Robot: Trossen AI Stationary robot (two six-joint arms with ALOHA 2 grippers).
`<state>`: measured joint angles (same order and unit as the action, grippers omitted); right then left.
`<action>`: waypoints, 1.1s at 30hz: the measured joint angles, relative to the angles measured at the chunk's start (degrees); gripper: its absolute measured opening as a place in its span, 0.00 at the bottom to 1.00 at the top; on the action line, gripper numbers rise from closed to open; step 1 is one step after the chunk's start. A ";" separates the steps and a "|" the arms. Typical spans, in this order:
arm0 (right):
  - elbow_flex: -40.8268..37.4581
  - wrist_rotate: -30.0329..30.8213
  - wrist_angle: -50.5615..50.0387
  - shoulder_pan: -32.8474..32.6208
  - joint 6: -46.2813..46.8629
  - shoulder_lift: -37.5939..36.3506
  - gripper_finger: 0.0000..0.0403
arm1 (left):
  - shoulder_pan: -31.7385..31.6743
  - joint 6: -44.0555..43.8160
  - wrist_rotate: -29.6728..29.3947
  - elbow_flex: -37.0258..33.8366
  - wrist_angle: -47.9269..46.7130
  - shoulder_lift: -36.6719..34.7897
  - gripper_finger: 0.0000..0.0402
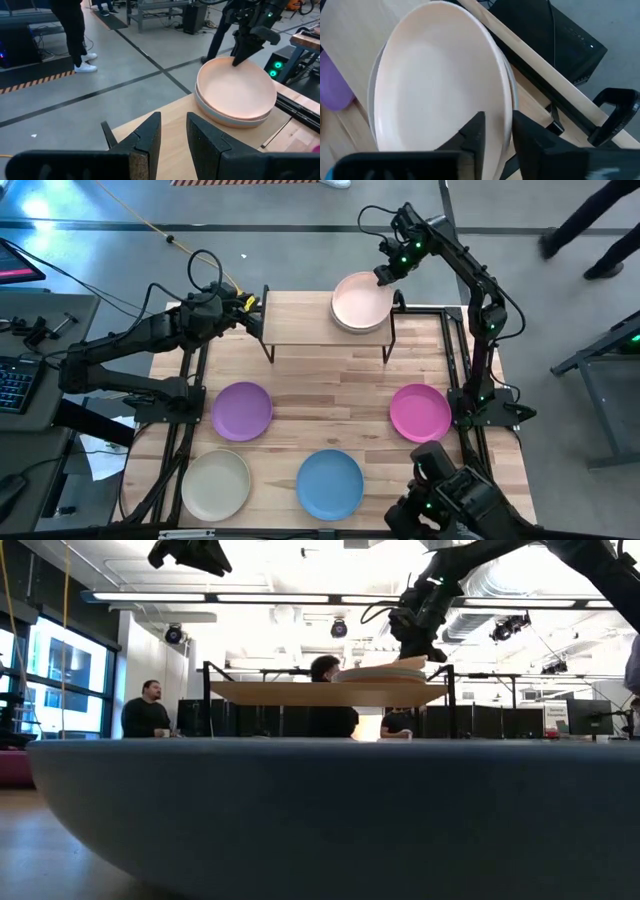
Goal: Place and stack plates onto a shelf
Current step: Stack the light pink plate on top of the gray plate on the shelf, then put the purple plate on the shelf to the left of the piled plates
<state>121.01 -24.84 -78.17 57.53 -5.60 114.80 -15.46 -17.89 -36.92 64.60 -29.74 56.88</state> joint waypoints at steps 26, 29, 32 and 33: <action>0.00 5.31 -4.54 -1.35 -0.70 0.00 0.28 | 0.00 0.00 -1.08 0.00 0.00 0.00 0.21; 0.00 5.38 -5.05 -1.32 -0.47 0.00 0.28 | 0.00 0.00 -1.06 0.01 0.00 0.00 0.21; 0.00 6.80 -6.15 -1.38 -0.46 0.00 0.28 | 0.00 0.00 -1.06 0.00 0.00 0.00 0.21; 0.00 7.95 -6.41 -1.54 -0.44 0.00 0.28 | 0.00 0.00 -1.07 0.02 0.00 0.00 0.21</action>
<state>121.01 -16.89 -84.58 55.99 -6.04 114.80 -15.46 -17.89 -37.99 64.61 -29.74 56.88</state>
